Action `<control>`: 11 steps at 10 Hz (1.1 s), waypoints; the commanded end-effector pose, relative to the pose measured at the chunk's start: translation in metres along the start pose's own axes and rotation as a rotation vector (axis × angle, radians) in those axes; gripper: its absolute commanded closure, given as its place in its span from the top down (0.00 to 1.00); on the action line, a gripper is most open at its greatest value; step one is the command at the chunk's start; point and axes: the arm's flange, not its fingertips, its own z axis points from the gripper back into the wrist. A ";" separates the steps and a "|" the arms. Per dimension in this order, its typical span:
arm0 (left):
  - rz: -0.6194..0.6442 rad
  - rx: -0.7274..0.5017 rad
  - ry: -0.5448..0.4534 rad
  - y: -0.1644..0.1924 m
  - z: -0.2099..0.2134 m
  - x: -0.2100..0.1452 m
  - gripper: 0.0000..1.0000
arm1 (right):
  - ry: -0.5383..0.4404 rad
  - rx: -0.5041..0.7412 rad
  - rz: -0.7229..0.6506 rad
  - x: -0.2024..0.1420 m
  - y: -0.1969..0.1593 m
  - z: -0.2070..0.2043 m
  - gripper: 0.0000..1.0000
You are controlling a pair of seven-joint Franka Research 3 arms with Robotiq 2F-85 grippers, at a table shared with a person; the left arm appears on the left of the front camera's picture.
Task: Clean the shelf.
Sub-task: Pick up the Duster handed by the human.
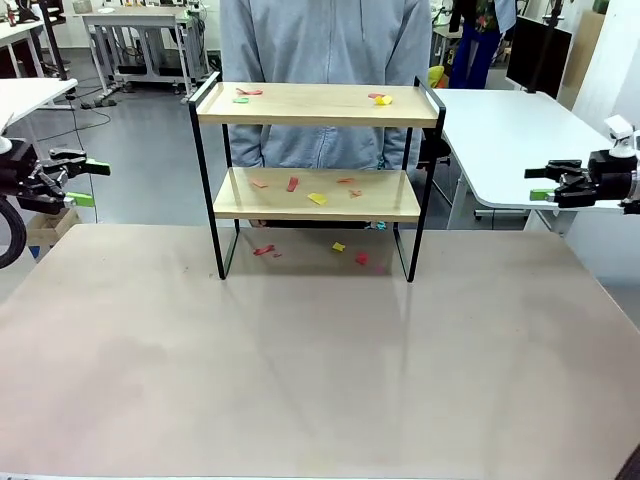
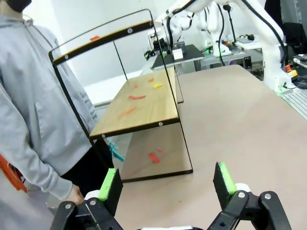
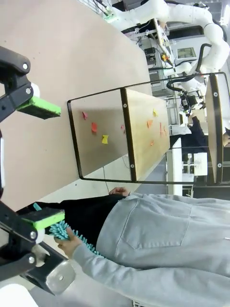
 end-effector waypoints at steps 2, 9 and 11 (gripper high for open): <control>-0.020 0.029 -0.080 0.000 0.000 -0.007 1.00 | -0.069 0.023 -0.019 -0.001 -0.010 0.007 1.00; 0.094 0.068 -0.102 0.011 0.010 -0.012 1.00 | -0.072 0.033 -0.048 -0.001 -0.015 0.010 1.00; 0.098 0.067 -0.142 0.013 0.018 -0.009 1.00 | -0.036 0.030 -0.021 -0.007 -0.005 0.010 1.00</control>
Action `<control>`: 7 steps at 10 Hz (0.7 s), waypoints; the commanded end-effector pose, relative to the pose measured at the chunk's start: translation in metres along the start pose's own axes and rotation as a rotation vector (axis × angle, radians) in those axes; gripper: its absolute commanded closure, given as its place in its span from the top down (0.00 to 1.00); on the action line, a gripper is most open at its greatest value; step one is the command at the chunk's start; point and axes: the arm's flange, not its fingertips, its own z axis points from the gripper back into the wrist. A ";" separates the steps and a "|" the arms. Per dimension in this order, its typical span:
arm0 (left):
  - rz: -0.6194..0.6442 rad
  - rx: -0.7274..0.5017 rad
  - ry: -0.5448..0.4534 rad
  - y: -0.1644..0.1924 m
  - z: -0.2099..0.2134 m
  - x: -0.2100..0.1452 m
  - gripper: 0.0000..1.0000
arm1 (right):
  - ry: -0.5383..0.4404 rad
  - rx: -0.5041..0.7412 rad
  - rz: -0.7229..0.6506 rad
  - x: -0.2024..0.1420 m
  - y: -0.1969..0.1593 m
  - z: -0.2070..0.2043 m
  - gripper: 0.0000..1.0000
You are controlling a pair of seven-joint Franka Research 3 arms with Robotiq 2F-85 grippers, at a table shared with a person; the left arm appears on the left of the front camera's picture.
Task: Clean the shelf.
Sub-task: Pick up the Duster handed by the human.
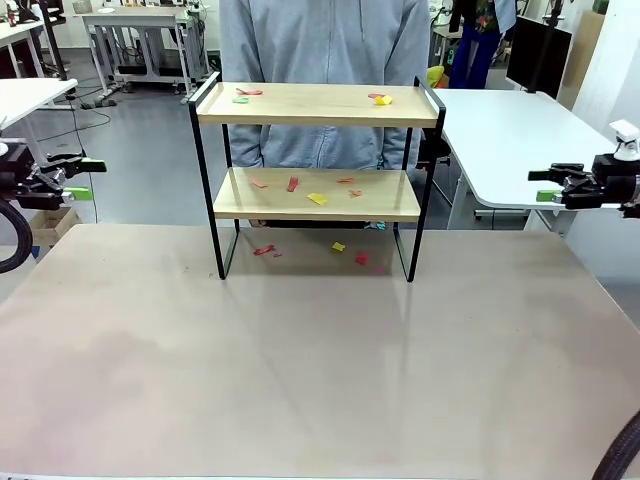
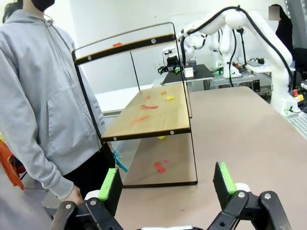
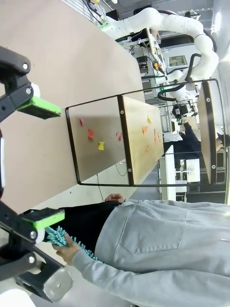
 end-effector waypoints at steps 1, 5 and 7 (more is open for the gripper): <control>0.011 -0.008 -0.050 0.009 0.007 0.008 1.00 | 0.001 -0.006 0.011 0.000 0.001 0.000 1.00; 0.000 0.000 0.000 0.000 0.000 0.000 1.00 | 0.001 -0.006 0.011 0.000 0.001 0.000 1.00; 0.000 0.000 0.000 0.000 0.000 0.000 1.00 | 0.001 -0.006 0.011 0.000 0.001 0.000 1.00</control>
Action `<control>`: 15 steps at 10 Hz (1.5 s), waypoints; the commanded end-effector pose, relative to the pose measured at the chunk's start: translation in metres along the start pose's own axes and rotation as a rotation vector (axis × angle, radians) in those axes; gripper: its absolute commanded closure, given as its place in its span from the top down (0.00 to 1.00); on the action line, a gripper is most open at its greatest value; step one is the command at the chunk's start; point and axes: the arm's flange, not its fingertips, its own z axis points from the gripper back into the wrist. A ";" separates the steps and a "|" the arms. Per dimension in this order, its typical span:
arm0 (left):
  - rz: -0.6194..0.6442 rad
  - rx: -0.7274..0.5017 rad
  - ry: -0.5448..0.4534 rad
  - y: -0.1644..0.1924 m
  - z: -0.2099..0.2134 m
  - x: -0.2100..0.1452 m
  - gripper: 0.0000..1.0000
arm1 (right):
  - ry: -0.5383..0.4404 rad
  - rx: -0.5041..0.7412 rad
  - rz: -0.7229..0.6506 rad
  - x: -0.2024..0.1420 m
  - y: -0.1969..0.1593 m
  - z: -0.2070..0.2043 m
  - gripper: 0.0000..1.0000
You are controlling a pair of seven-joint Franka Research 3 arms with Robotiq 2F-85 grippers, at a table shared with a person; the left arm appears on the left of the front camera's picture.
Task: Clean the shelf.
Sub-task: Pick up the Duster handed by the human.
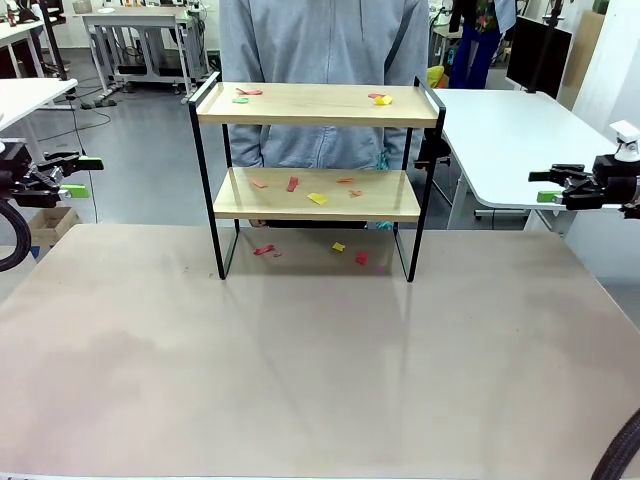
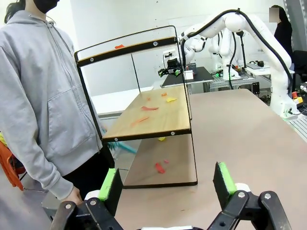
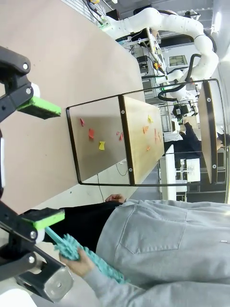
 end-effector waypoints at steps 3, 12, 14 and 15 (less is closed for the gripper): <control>-0.004 0.002 0.006 -0.002 -0.003 0.001 1.00 | 0.000 -0.003 0.011 0.001 0.001 -0.001 1.00; -0.004 0.002 0.006 -0.002 -0.003 0.001 1.00 | 0.000 -0.003 0.011 0.001 0.001 -0.001 1.00; -0.004 0.002 0.006 -0.002 -0.003 0.001 1.00 | 0.000 -0.003 0.011 0.001 0.001 -0.001 1.00; -0.004 0.002 0.006 -0.002 -0.003 0.001 1.00 | 0.000 -0.003 0.011 0.001 0.001 -0.001 1.00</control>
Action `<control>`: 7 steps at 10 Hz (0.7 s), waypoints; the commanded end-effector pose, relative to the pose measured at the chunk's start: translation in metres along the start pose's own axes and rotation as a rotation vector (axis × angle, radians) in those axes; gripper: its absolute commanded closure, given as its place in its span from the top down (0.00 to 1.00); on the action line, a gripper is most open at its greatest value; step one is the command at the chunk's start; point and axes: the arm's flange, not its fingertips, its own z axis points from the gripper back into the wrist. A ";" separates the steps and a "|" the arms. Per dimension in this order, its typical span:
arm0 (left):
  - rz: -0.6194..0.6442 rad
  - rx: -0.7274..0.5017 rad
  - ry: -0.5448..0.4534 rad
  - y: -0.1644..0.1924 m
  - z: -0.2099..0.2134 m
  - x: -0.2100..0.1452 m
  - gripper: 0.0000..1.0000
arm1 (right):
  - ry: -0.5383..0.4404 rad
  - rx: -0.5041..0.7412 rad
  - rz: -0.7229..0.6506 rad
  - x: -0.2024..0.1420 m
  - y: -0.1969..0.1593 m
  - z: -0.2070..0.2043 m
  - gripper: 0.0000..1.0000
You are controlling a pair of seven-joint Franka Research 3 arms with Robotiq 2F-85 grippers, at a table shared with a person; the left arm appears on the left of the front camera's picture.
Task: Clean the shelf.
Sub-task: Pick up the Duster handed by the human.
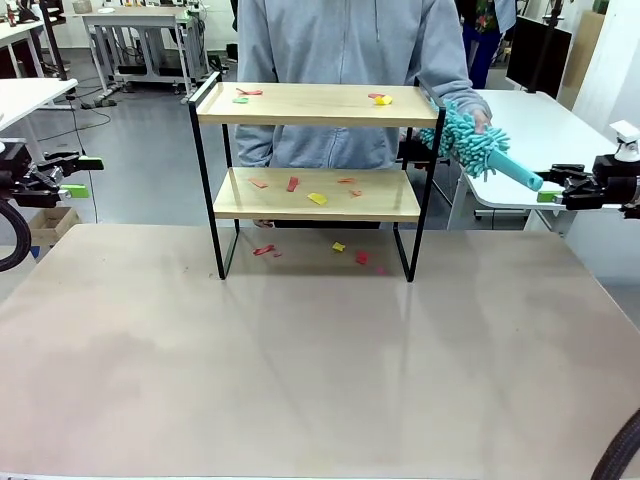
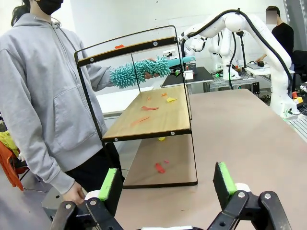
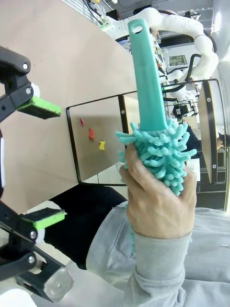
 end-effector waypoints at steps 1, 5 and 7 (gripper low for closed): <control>-0.004 0.002 0.006 -0.002 -0.003 0.001 1.00 | 0.000 -0.003 0.011 0.001 0.001 -0.001 1.00; -0.004 0.002 0.006 -0.002 -0.003 0.001 1.00 | 0.124 -0.050 -0.027 0.060 0.015 0.012 1.00; -0.004 0.002 0.006 -0.002 -0.003 0.001 1.00 | 0.244 -0.139 -0.110 0.114 0.034 0.012 1.00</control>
